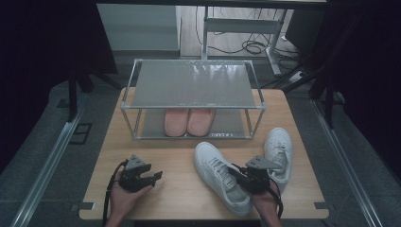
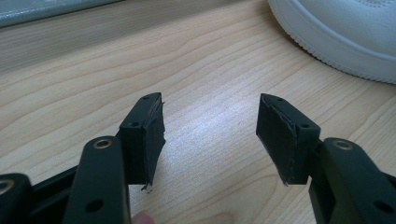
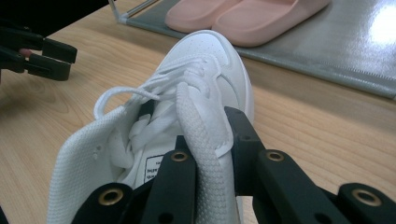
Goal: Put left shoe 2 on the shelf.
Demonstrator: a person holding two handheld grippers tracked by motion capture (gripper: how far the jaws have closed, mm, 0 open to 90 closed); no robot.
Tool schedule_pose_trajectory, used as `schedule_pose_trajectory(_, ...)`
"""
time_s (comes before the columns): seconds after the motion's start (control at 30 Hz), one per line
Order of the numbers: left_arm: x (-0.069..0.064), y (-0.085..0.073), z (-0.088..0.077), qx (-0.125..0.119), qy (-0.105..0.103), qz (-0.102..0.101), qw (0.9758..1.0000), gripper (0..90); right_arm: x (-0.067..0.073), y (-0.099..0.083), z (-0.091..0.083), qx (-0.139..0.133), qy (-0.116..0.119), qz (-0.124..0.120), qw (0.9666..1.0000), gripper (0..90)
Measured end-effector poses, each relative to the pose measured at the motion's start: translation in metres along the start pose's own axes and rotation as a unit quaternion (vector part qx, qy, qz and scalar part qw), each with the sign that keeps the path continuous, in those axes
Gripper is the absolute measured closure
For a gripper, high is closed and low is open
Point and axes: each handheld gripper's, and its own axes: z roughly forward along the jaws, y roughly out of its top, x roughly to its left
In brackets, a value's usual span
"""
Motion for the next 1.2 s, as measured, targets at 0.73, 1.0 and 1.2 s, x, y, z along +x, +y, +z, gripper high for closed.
schedule_pose_trajectory(0.73,0.002,0.0,-0.001,-0.003,0.001,0.0,1.0,42.2,0.0,0.019,-0.031,-0.09,0.028,0.022,0.9953,83.1)
schedule_pose_trajectory(1.0,0.003,0.0,-0.002,-0.004,0.001,-0.002,1.0,42.3,0.003,0.026,-0.036,-0.103,0.037,0.019,0.9938,83.1)
schedule_pose_trajectory(1.2,0.004,0.001,-0.003,-0.004,0.003,-0.002,1.0,42.3,0.004,0.031,-0.036,-0.116,0.045,0.027,0.9919,83.1)
